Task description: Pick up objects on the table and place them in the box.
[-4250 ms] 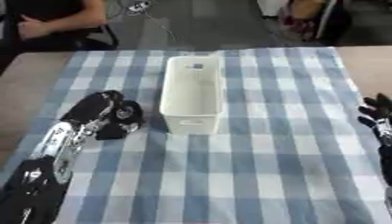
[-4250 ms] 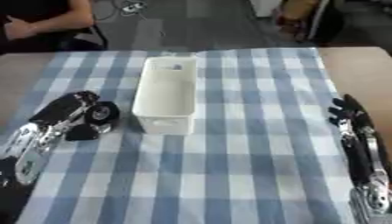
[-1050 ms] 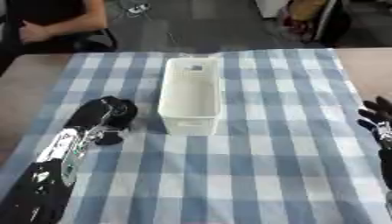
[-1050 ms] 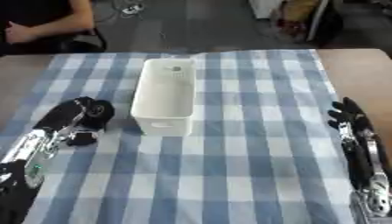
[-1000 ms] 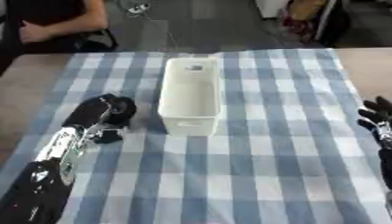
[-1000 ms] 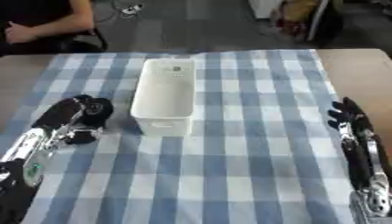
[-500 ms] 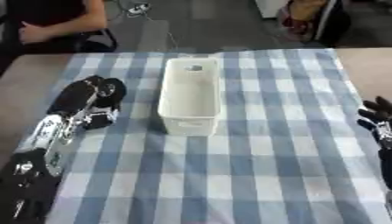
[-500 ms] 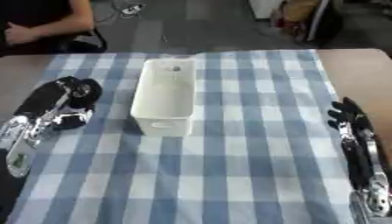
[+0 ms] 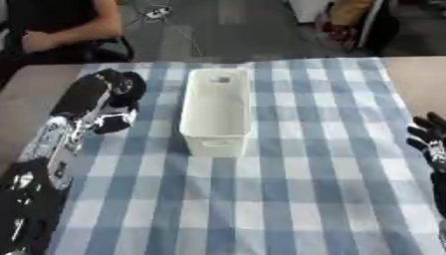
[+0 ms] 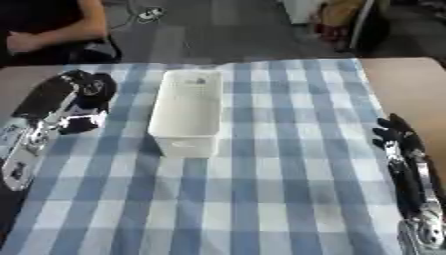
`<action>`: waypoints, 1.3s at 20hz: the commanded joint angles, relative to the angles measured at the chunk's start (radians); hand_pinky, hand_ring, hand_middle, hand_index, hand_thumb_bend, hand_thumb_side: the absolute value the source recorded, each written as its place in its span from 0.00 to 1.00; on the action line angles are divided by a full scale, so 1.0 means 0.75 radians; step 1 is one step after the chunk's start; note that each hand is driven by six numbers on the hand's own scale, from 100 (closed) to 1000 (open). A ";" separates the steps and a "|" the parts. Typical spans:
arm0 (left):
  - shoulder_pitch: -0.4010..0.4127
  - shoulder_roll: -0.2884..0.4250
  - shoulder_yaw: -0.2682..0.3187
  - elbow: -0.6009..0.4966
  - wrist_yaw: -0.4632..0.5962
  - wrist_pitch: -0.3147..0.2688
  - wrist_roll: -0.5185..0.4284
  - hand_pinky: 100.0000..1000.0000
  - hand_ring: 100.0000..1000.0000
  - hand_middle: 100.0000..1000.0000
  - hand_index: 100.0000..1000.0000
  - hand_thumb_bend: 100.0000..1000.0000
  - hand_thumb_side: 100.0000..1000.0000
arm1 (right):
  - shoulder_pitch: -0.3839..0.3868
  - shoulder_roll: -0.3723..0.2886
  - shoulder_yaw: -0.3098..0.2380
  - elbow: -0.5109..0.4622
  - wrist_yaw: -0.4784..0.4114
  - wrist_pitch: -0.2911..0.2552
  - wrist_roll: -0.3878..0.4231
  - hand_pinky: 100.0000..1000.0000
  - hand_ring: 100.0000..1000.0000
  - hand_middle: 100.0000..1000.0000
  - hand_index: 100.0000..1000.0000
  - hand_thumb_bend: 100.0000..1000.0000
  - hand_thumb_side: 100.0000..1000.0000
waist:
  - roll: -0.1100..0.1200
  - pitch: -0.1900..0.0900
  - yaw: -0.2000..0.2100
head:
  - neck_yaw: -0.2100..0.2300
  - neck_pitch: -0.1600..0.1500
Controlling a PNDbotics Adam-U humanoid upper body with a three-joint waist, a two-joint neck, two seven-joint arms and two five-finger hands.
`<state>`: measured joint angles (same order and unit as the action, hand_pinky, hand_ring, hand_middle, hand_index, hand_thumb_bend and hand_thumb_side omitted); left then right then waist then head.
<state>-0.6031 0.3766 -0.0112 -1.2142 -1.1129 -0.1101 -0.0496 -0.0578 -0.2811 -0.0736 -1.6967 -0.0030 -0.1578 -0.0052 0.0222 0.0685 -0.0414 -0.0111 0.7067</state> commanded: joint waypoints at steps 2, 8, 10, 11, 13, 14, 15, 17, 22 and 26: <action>-0.062 -0.007 -0.025 -0.043 0.000 -0.030 -0.013 0.87 0.71 0.68 0.13 0.00 0.24 | -0.005 -0.017 -0.005 -0.026 0.003 -0.002 0.001 0.84 0.85 0.84 0.96 0.00 0.71 | 0.001 -0.020 -0.005 | -0.009 -0.014; -0.126 -0.045 -0.079 -0.058 -0.016 -0.079 -0.034 0.87 0.72 0.67 0.13 0.00 0.24 | -0.005 -0.017 -0.003 -0.026 0.004 -0.001 0.003 0.84 0.85 0.84 0.96 0.00 0.71 | 0.003 -0.021 -0.011 | -0.006 -0.014; -0.144 -0.057 -0.096 -0.059 -0.022 -0.095 -0.040 0.87 0.72 0.67 0.13 0.00 0.24 | -0.005 -0.017 -0.003 -0.026 0.003 -0.001 0.003 0.84 0.85 0.84 0.96 0.00 0.71 | 0.003 -0.021 -0.012 | -0.005 -0.014; -0.155 -0.066 -0.107 -0.059 -0.025 -0.105 -0.044 0.87 0.72 0.67 0.13 0.00 0.24 | -0.005 -0.017 -0.002 -0.026 0.003 -0.001 0.004 0.84 0.85 0.84 0.96 0.00 0.71 | 0.003 -0.021 -0.013 | -0.004 -0.014; -0.173 -0.083 -0.126 -0.055 -0.032 -0.123 -0.052 0.87 0.72 0.67 0.13 0.00 0.24 | -0.006 -0.016 -0.001 -0.026 0.003 -0.001 0.005 0.84 0.85 0.84 0.96 0.00 0.71 | 0.003 -0.022 -0.015 | -0.003 -0.015; -0.179 -0.089 -0.131 -0.052 -0.034 -0.130 -0.055 0.87 0.72 0.67 0.13 0.00 0.24 | -0.006 -0.016 -0.001 -0.026 0.003 -0.001 0.005 0.84 0.85 0.84 0.96 0.00 0.71 | 0.003 -0.022 -0.016 | -0.003 -0.016; -0.184 -0.097 -0.139 -0.049 -0.037 -0.138 -0.058 0.87 0.72 0.67 0.13 0.00 0.24 | -0.007 -0.016 -0.001 -0.026 0.003 -0.001 0.005 0.84 0.85 0.84 0.96 0.00 0.71 | 0.003 -0.022 -0.017 | -0.003 -0.016; -0.190 -0.109 -0.152 -0.041 -0.040 -0.153 -0.065 0.87 0.72 0.67 0.13 0.00 0.24 | -0.007 -0.016 -0.001 -0.027 0.002 -0.001 0.005 0.84 0.85 0.84 0.96 0.00 0.71 | 0.004 -0.022 -0.018 | -0.003 -0.017; -0.196 -0.129 -0.177 -0.017 -0.062 -0.183 -0.076 0.87 0.72 0.67 0.14 0.00 0.23 | -0.008 -0.016 -0.001 -0.027 0.001 -0.001 0.006 0.84 0.85 0.84 0.96 0.00 0.71 | 0.004 -0.022 -0.021 | -0.004 -0.018; -0.191 -0.140 -0.197 0.003 -0.079 -0.207 -0.081 0.87 0.73 0.67 0.14 0.00 0.22 | -0.008 -0.015 0.000 -0.028 0.001 -0.001 0.006 0.84 0.85 0.84 0.96 0.00 0.71 | 0.004 -0.021 -0.022 | -0.004 -0.019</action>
<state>-0.7248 0.2662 -0.1570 -1.2037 -1.1664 -0.2583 -0.1107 -0.0578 -0.2812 -0.0729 -1.6967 -0.0030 -0.1574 -0.0016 0.0265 0.0660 -0.0570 -0.0105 0.7058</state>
